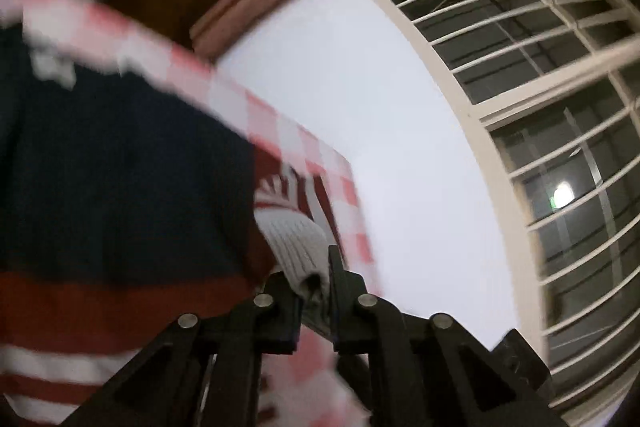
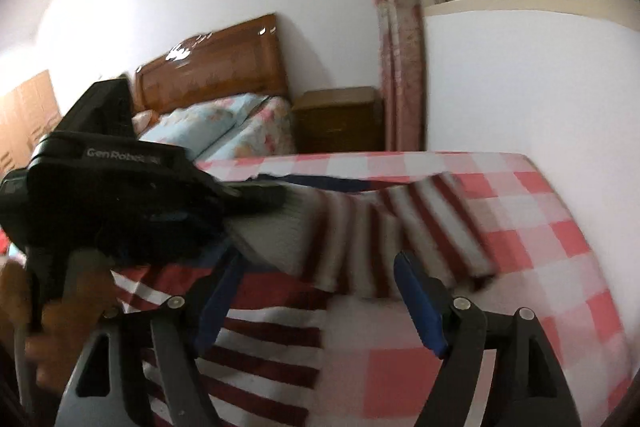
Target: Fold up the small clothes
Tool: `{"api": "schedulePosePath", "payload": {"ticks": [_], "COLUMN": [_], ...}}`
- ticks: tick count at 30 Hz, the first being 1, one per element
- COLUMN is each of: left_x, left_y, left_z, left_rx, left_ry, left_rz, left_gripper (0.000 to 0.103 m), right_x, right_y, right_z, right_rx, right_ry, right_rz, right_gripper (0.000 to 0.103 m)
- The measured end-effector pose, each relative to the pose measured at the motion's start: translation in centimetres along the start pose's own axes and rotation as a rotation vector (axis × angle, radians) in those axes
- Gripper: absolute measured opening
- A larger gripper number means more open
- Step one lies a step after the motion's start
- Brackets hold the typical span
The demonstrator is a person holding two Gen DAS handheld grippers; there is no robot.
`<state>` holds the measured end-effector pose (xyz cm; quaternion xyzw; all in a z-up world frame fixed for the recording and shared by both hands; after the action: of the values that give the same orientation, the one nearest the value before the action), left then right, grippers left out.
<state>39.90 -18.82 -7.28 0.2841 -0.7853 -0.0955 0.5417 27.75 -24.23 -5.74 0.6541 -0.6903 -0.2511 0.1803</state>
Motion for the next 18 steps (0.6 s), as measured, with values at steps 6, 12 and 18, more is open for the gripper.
{"api": "schedulePosePath", "payload": {"ticks": [6,12,18], "left_x": [2.3,7.1,5.5], "left_y": [1.6,4.5,11.4], "left_z": [-3.2,-6.6,-8.4], "left_rx": [-0.049,-0.065,-0.017], "left_ry": [-0.216,-0.310,-0.297], "left_rz": [-0.126,-0.106,-0.146], "left_gripper": [0.010,0.010,0.010], "right_x": [7.4,7.9,6.6], "right_y": [-2.4,-5.6,-7.7], "right_z": [3.8,3.6,1.4], "right_rx": [-0.174,-0.243,-0.245], "right_ry": [-0.160,-0.093,-0.077], "right_rz": [0.158,0.256,0.238], "right_gripper": [0.103,0.103,0.103]}}
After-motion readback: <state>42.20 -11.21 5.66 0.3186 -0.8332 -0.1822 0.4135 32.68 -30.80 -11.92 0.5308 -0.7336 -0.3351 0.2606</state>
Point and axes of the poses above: each gripper's, at about its wrist camera, not at the fingertips, and y roughly against the way its jaws point, x to its right, z to its underside, the point moved 10 cm from there along -y, roughly the way its jaws point, and after that the axes turned 3 degrees about z, right-handed, at the moved point
